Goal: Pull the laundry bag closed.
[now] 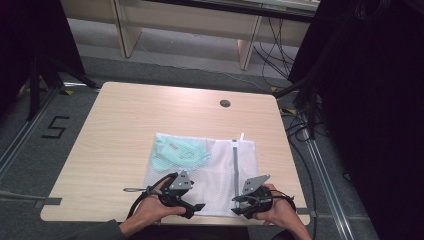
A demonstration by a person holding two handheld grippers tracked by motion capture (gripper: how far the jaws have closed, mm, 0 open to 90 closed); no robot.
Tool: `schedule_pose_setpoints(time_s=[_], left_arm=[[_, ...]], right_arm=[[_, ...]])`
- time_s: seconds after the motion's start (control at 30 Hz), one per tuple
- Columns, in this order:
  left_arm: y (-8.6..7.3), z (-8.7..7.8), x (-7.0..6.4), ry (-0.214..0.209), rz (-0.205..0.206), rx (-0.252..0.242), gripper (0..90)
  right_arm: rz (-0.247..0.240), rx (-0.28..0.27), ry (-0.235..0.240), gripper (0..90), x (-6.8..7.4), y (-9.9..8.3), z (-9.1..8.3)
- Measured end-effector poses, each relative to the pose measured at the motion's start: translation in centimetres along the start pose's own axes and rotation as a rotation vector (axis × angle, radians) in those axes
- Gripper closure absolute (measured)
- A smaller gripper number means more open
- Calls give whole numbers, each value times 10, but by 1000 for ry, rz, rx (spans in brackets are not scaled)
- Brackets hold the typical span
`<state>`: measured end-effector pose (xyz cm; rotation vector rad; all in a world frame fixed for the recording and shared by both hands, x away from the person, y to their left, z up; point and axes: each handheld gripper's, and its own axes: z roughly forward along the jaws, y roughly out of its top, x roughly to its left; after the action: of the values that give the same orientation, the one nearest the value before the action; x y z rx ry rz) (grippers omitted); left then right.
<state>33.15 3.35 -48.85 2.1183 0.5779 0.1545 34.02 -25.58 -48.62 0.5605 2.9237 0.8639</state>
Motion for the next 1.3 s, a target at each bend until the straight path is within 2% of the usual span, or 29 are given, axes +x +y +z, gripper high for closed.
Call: schedule_pose_setpoints(time_s=[0.07,0.13,0.17,0.23,0.33,0.37,0.4,0.43,0.47,0.5,0.53,0.57,0.6,0.63,0.67,0.7,0.73,0.8,0.87,1.03,1.1,1.13,1.2,1.23,1.27,1.3], left_arm=[[1,0,1,4,9,10,181],[0,0,-1,0,-9,-1,181],[0,0,-1,1,-22,2,181],[0,0,-2,2,-19,4,181],[0,1,-1,2,-22,4,182],[0,0,0,1,5,2,182],[0,0,0,0,0,1,182],[0,0,0,0,2,2,182],[0,0,-1,3,-21,3,182],[0,0,-2,2,-20,4,182],[0,0,-2,1,-21,4,182],[0,0,-2,2,-22,3,182],[0,0,-2,2,-22,3,182],[0,0,-2,3,-23,2,182],[0,0,-2,3,-23,2,182],[0,1,-2,2,-25,1,182],[0,1,-2,2,-24,2,182],[0,0,-2,3,-20,5,182],[0,0,-2,2,-20,5,182],[0,1,-2,-2,-25,1,182],[0,0,0,0,0,1,182],[0,0,-1,2,-11,-1,182],[0,-1,0,-4,-9,7,182],[0,-1,-1,-1,-9,10,182],[0,-1,-2,4,-22,8,182],[0,-1,-2,3,-21,8,183]], right_arm=[[-5,2,1,601,0,-1,0],[8,9,-8,617,1,-1,-2],[-10,-3,-1,627,-1,-1,-2],[4,2,-10,632,1,-1,-3],[-6,-12,-4,655,2,0,-4],[-8,-15,0,663,3,0,-5],[-7,-17,2,669,3,0,-5],[-33,-19,5,675,2,1,-5],[-17,-10,5,681,3,1,-5],[-22,-9,6,684,3,0,-5],[-47,-15,17,689,2,1,-4],[-26,-2,9,693,4,1,-5],[-55,-8,16,695,2,1,-3],[-62,-9,16,702,2,2,-3],[-40,-3,13,710,4,1,-3],[-42,0,16,720,4,1,-3],[-73,9,22,740,3,2,-3],[-73,13,23,745,3,1,-3],[-50,28,12,773,5,1,-4],[-62,26,21,820,5,1,-5],[-64,36,19,831,6,1,-5],[-64,37,18,836,6,1,-5],[-66,35,13,844,6,1,-6],[-85,30,14,847,4,1,-6],[-64,38,12,849,5,0,-7],[-64,42,14,849,5,0,-7]])
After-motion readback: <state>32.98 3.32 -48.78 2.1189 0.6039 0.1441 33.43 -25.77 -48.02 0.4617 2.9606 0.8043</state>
